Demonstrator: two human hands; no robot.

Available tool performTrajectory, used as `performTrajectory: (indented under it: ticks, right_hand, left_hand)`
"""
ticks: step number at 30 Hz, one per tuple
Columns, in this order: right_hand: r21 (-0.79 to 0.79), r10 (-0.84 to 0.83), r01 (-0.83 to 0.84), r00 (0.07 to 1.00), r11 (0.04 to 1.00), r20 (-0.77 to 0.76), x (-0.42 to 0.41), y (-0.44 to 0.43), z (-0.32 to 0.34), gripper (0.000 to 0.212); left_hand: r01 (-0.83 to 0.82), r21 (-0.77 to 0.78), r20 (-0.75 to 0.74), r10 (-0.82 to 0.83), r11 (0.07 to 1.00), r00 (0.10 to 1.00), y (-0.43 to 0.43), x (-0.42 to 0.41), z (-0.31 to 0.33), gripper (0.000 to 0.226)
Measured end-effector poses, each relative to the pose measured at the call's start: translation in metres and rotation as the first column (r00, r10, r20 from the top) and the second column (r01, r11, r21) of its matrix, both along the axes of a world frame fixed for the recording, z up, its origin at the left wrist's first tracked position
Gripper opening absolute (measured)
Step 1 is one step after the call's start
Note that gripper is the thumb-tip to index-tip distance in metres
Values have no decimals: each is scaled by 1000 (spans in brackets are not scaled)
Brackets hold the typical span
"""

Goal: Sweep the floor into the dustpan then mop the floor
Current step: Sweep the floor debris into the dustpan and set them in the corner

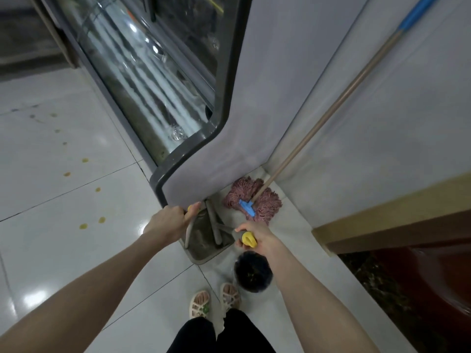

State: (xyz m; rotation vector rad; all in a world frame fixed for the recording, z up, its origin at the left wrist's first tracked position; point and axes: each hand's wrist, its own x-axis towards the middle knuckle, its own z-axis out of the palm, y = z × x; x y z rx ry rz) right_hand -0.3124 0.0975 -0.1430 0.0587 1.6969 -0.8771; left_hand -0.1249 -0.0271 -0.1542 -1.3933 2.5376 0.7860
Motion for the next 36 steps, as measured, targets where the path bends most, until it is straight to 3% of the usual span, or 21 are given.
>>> performTrajectory:
  ticks: [14,17,20,27,33,36]
  right_hand:
    - [8,15,-15,1000,1000,-3,-44,-46,-10,13]
    - [12,52,-53,997,999,48,-55,-56,-13,10]
    - [27,117,-119,990,993,80,-66,-69,-14,11]
    - [43,297,-302,951,952,84,-73,-90,-12,6]
    - [51,289,-297,948,953,132,-67,-100,-11,1]
    - [51,262,-277,945,960,194,-60,-105,-8,10]
  left_hand:
    - [-27,-2,-35,27,1000,999,-15,-35,-8,79]
    - [-23,20,-34,23,1000,999,-27,-42,-8,87]
    - [-14,-5,0,14,1000,1000,-33,-46,-13,96]
    - [-33,-97,101,42,995,994,-46,-49,-16,93]
    - [-46,-95,112,57,994,992,-50,-51,-13,81]
    - [-82,-114,138,98,990,986,-50,-50,-10,76]
